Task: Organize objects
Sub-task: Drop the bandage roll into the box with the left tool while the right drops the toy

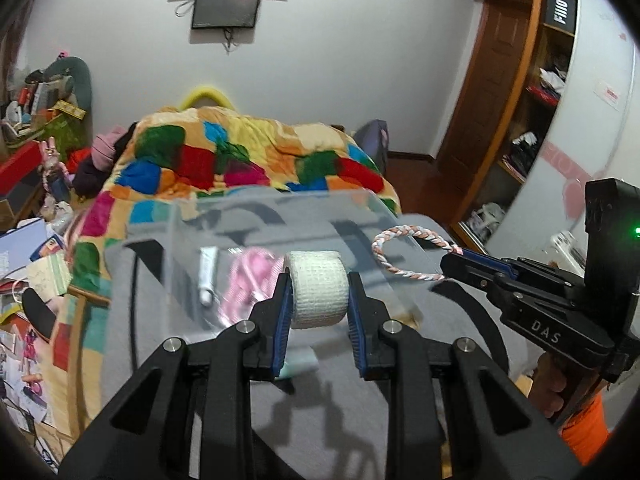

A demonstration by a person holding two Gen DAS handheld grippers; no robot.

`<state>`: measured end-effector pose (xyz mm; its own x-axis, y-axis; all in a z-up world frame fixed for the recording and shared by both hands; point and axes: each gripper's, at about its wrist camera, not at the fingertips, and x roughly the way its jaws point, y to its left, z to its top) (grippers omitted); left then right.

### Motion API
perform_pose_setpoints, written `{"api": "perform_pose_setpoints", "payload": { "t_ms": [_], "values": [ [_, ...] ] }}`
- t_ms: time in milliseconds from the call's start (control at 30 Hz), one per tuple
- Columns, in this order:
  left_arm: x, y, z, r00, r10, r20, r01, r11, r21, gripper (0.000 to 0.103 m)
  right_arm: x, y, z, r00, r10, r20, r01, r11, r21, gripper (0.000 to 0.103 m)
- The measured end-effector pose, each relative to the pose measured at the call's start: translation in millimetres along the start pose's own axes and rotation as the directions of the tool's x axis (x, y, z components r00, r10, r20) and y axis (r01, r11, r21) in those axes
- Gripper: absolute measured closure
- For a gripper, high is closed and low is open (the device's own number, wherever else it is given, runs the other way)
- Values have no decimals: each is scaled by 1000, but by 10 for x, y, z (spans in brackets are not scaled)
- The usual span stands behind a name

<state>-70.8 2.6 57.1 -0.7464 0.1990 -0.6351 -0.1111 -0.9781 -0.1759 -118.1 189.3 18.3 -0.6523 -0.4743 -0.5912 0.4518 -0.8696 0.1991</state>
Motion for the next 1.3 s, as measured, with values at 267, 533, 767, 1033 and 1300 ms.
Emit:
{"api": "perform_pose_setpoints", "payload": {
  "t_ms": [267, 533, 767, 1033, 1300],
  "values": [
    [350, 292, 148, 997, 54, -60, -56, 998, -31, 77, 526, 93, 165, 997, -39, -72, 37, 999, -26, 89],
    [668, 356, 72, 990, 58, -128, -63, 997, -41, 77, 827, 224, 109, 988, -50, -148, 37, 995, -91, 89],
    [753, 353, 57, 984, 24, -175, -34, 998, -50, 74, 908, 271, 83, 977, -62, -203, 39, 992, -118, 88],
    [374, 296, 5, 994, 60, -95, -61, 998, -15, 50, 485, 288, 33, 990, -54, -130, 34, 988, -151, 71],
    [161, 309, -344, 989, 106, -102, -109, 994, -24, 13, 32, 134, -210, 993, -95, -71, 84, 986, -146, 52]
  ]
}}
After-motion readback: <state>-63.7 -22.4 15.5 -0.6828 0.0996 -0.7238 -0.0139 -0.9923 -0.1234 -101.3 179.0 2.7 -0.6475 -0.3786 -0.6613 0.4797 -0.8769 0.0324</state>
